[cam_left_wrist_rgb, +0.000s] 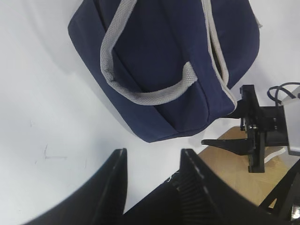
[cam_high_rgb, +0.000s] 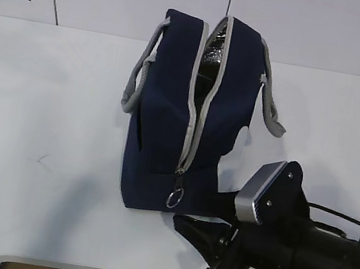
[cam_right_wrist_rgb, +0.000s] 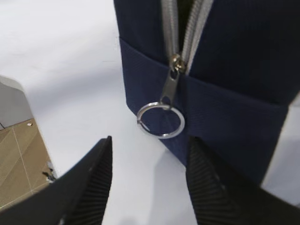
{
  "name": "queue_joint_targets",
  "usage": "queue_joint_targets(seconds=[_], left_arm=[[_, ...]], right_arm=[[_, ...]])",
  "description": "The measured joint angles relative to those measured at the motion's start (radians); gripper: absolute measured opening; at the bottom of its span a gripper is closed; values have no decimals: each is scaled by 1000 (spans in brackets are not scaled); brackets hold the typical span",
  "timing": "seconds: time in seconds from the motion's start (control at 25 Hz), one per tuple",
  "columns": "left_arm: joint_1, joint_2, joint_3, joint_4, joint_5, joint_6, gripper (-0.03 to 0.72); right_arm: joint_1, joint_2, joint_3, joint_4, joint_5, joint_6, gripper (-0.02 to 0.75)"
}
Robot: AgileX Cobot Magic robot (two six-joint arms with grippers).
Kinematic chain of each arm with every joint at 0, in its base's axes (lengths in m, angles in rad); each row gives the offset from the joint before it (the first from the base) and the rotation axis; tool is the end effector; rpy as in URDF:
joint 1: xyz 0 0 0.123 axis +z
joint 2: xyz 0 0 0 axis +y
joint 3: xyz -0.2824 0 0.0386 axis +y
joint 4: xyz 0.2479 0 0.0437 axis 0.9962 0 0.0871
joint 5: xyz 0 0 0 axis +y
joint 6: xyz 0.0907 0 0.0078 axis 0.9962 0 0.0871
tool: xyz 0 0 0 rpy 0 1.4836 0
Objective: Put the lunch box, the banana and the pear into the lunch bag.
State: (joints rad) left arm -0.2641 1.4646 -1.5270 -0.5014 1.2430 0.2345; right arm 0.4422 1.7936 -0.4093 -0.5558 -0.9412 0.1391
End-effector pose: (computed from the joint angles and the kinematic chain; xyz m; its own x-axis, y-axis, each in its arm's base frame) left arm 0.2723 -0.1166 0.3966 -0.8095 0.2741 -0.5192 0.4998 0.7856 -0.3646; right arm 0.2216 0.1478 0.1196 -0.2179 -0.3133 -0.9243 -0.8002 0.5996 -0.0146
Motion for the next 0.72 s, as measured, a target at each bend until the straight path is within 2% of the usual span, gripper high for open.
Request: queue_joint_targets(seconds=[0.36, 0.72], left_arm=[[0, 0, 0, 5, 0, 0, 283], [0, 0, 0, 6, 2, 0, 283]], right_arm=[[0, 68, -79, -82, -2, 41, 414], [0, 105, -108, -91, 0, 63, 411]])
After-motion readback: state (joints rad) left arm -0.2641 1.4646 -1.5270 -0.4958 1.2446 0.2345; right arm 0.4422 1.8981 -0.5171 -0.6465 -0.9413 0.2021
